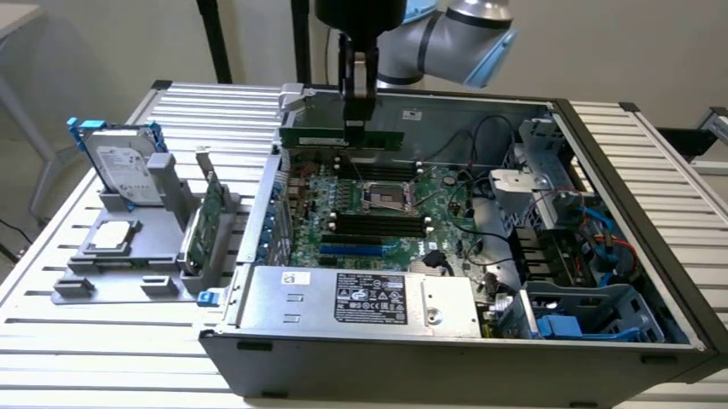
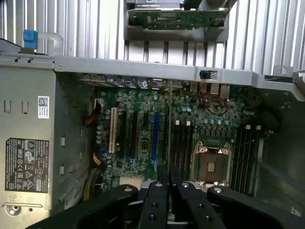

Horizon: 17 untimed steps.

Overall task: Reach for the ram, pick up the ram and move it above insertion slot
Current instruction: 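Pick up the ram and move it above insertion slot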

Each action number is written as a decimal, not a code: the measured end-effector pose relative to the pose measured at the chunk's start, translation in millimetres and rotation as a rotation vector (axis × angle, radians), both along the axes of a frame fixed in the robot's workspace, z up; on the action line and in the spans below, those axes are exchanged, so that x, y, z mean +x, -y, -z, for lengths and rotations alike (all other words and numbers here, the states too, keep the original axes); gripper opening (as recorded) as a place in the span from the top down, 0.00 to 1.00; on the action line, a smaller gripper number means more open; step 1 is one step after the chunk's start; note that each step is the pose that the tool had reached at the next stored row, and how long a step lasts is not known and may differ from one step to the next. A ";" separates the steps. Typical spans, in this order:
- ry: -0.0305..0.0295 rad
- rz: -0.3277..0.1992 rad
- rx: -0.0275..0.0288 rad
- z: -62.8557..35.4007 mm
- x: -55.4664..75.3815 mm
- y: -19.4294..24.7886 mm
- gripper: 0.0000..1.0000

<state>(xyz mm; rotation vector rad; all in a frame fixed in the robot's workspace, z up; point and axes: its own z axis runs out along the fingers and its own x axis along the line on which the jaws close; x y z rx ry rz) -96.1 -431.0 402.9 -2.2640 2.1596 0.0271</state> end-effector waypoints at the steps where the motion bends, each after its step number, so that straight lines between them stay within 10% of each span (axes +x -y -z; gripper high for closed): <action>1: 0.0000 0.000 0.0001 0.3 2.7 -2.5 0.87; 17: 0.0001 0.000 0.0001 4.3 37.7 -48.5 0.87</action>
